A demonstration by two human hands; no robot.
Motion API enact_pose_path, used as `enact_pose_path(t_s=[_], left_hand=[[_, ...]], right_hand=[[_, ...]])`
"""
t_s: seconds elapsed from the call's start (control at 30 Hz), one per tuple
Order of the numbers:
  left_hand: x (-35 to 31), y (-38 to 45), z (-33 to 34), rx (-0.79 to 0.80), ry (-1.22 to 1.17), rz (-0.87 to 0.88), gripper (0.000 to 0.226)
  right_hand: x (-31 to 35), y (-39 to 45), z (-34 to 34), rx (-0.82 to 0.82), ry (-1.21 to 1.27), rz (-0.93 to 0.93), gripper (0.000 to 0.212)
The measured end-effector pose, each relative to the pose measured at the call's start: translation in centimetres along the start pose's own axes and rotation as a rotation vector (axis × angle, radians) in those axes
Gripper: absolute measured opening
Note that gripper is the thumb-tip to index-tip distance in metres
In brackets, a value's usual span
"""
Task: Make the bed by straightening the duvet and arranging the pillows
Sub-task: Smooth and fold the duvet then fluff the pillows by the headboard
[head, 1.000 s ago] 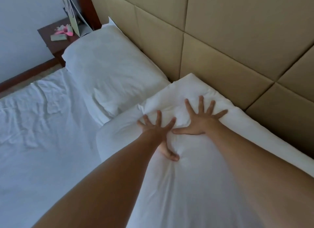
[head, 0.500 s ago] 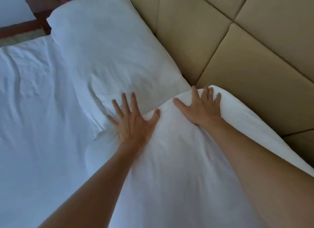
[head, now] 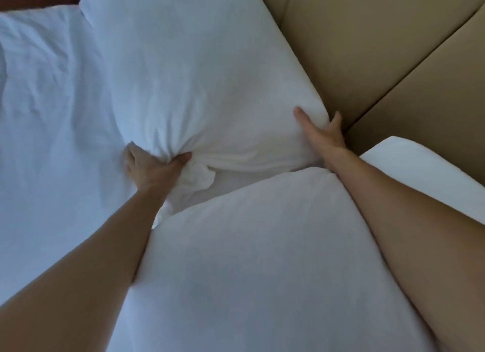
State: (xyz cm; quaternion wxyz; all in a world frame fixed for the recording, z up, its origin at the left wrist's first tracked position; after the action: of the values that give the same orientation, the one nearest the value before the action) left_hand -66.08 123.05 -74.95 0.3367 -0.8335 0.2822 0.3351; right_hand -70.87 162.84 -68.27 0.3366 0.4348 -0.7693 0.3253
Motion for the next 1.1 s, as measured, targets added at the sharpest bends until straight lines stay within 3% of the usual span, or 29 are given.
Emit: enact_pose_path(t_s=[0.1,0.27,0.5,0.7,0.87,0.97,1.1], left_hand=[[0.5,0.7,0.1,0.017,-0.092,0.021,0.082],[1.1,0.5,-1.8,0.133,-0.284,-0.108,0.043],[1.7,-2.6,-13.0,0.323,-0.434,-0.393,0.04],[-2.6,-11.0,-26.4,0.375,-0.464,-0.316,0.035],[-5.6,-19.5,-32.5,0.449,-0.667,-0.321,0.073],[-12.5,-23.5,-36.1,0.414,-0.746,-0.175,0.067],[-23.4,-30.1,-41.9,0.298,-0.753,0.125,0.063]], right_hand=[[0.2,-0.4,1.0,0.077,0.05,-0.008,0.099],[4.9,-3.8,1.3,0.115,0.074,-0.137,0.057],[12.3,-13.2,2.3,0.265,0.03,-0.204,0.016],[19.4,-21.7,-3.0,0.227,0.382,-0.035,0.019],[25.5,-26.8,-10.7,0.276,0.485,-0.012,0.034],[29.5,-28.8,-16.4,0.272,0.488,-0.075,0.055],[34.7,-32.6,-25.9,0.168,0.339,-0.345,0.029]])
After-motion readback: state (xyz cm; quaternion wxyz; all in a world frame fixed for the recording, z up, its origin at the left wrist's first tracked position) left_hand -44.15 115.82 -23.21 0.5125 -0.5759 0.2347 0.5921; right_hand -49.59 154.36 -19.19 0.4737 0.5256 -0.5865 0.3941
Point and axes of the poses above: each hand's wrist, its own y-axis towards the middle knuckle, its own z-axis out of the palm, x = y × z, the point moved 9 cm from there along y, towards the middle knuckle, and after that the axes turned 10 degrees about -z, right-handed, at the moved point
